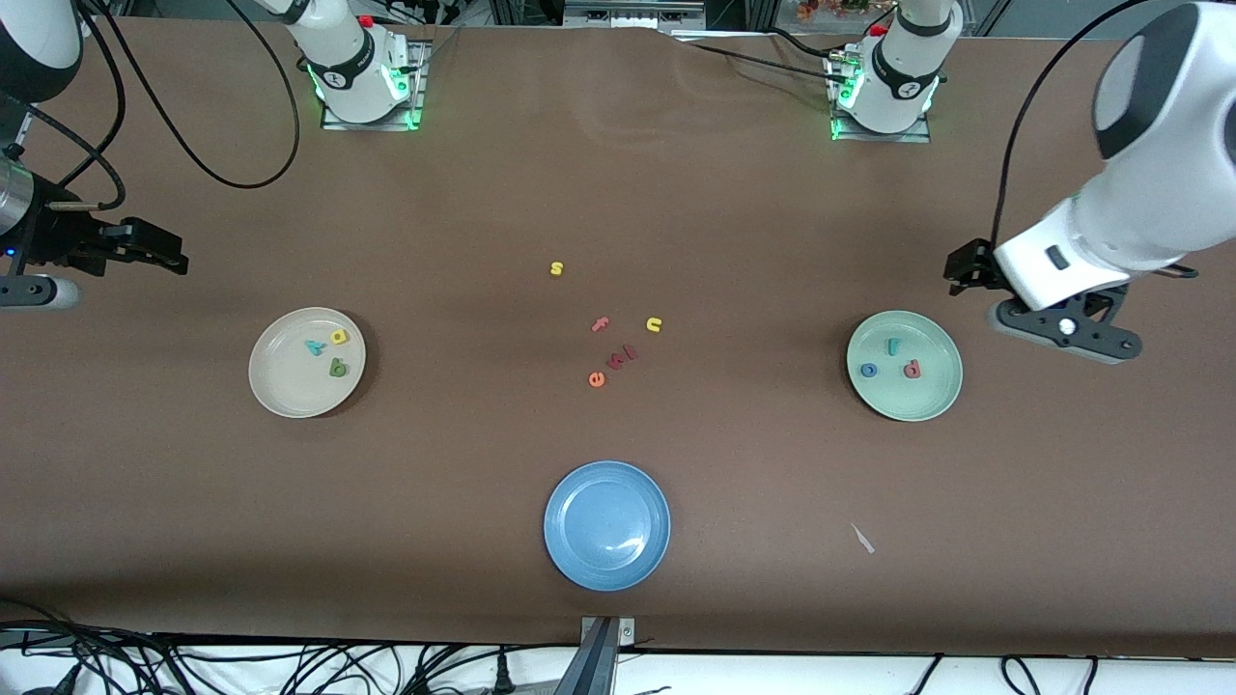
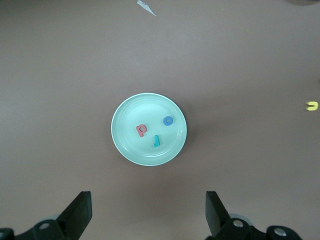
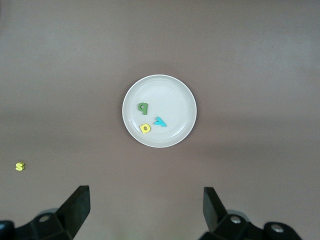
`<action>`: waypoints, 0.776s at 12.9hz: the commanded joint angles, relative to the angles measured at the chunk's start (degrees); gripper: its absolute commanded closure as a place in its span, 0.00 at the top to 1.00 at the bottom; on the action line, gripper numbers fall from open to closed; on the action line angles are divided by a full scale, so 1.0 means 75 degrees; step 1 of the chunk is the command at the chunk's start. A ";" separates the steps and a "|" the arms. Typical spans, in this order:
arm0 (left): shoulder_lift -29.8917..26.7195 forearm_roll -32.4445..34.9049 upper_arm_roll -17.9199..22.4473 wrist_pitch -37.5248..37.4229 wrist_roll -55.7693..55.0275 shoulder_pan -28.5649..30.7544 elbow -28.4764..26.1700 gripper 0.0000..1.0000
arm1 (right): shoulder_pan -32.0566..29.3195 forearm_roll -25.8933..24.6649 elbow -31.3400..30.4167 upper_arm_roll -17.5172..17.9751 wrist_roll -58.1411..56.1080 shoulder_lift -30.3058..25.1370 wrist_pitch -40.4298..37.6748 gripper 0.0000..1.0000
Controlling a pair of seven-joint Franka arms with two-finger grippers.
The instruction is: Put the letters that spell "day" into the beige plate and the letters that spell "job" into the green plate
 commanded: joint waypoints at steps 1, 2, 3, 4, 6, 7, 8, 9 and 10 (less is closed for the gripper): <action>-0.0382 -0.0395 0.1392 0.0079 0.0624 -0.0815 -0.0471 1.00 | -0.0023 -0.0027 0.0058 -0.0007 -0.0024 -0.0022 -0.0123 1.00; -0.0534 -0.0407 0.1617 0.0242 0.0637 -0.0980 -0.0704 1.00 | -0.0023 -0.0039 0.0058 -0.0007 -0.0024 -0.0022 -0.0123 1.00; -0.0837 -0.0407 0.1805 0.0661 0.0625 -0.1109 -0.1135 1.00 | -0.0023 -0.0039 0.0058 -0.0007 -0.0024 -0.0022 -0.0123 1.00; -0.1211 -0.0407 0.1923 0.1257 0.0625 -0.1157 -0.1743 1.00 | -0.0023 -0.0039 0.0058 -0.0007 -0.0024 -0.0022 -0.0123 1.00; -0.1787 -0.0407 0.2145 0.1976 0.0544 -0.1320 -0.2555 1.00 | -0.0023 -0.0039 0.0058 -0.0007 -0.0024 -0.0022 -0.0123 1.00; -0.1847 -0.0407 0.2448 0.1990 0.0543 -0.1507 -0.2546 1.00 | -0.0023 -0.0039 0.0058 -0.0007 -0.0024 -0.0022 -0.0123 1.00; -0.1871 -0.0396 0.2730 0.1990 0.0508 -0.1776 -0.2476 1.00 | -0.0023 -0.0051 0.0058 -0.0007 -0.0024 -0.0022 -0.0134 1.00; -0.1952 -0.0407 0.2791 0.1943 0.0473 -0.1790 -0.2453 1.00 | -0.0023 -0.0039 0.0058 -0.0007 -0.0024 -0.0022 -0.0123 1.00; -0.1953 -0.0419 0.2791 0.1804 0.0484 -0.1779 -0.2429 1.00 | -0.0023 -0.0039 0.0058 -0.0007 -0.0012 -0.0022 -0.0134 1.00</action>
